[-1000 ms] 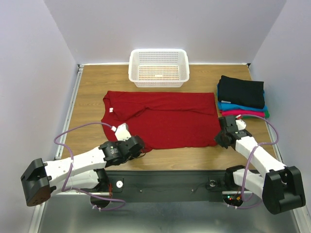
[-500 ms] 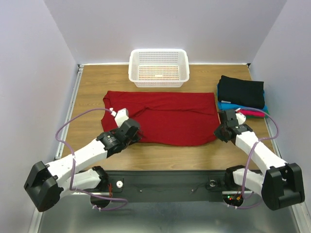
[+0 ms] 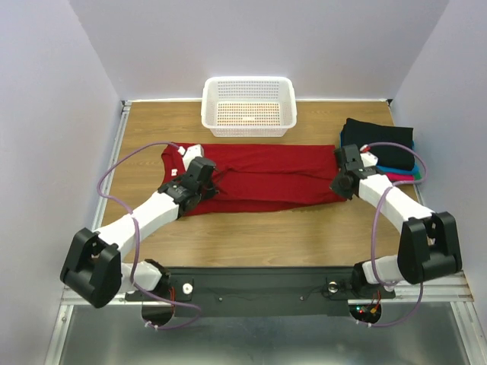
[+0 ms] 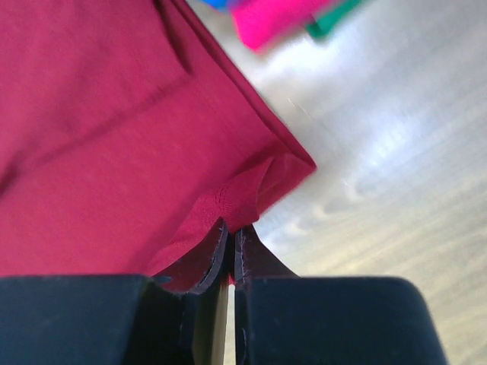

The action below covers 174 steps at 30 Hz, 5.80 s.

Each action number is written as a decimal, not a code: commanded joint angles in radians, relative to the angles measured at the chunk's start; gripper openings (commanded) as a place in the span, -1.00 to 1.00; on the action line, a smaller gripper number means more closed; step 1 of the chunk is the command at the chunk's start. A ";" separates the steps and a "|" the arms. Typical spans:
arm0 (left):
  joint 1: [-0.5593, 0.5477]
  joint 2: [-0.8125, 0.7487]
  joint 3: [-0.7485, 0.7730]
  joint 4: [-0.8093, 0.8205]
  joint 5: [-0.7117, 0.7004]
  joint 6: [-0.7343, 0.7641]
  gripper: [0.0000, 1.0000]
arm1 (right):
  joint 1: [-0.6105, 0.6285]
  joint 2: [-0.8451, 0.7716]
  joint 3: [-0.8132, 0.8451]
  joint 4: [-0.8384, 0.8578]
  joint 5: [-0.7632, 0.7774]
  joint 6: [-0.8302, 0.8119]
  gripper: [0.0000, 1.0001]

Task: Fold and stack the t-shirts
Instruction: Fold the tshirt

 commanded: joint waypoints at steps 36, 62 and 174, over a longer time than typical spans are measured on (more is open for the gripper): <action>0.333 0.332 0.368 0.106 0.226 0.214 0.97 | -0.019 0.217 0.366 0.062 -0.061 -0.234 1.00; 0.302 0.441 0.164 0.410 0.536 0.090 0.97 | 0.083 0.390 0.272 0.203 -0.242 -0.297 1.00; 0.643 1.093 1.232 -0.161 0.260 0.259 0.85 | 0.865 0.084 -0.060 0.387 -0.330 0.169 1.00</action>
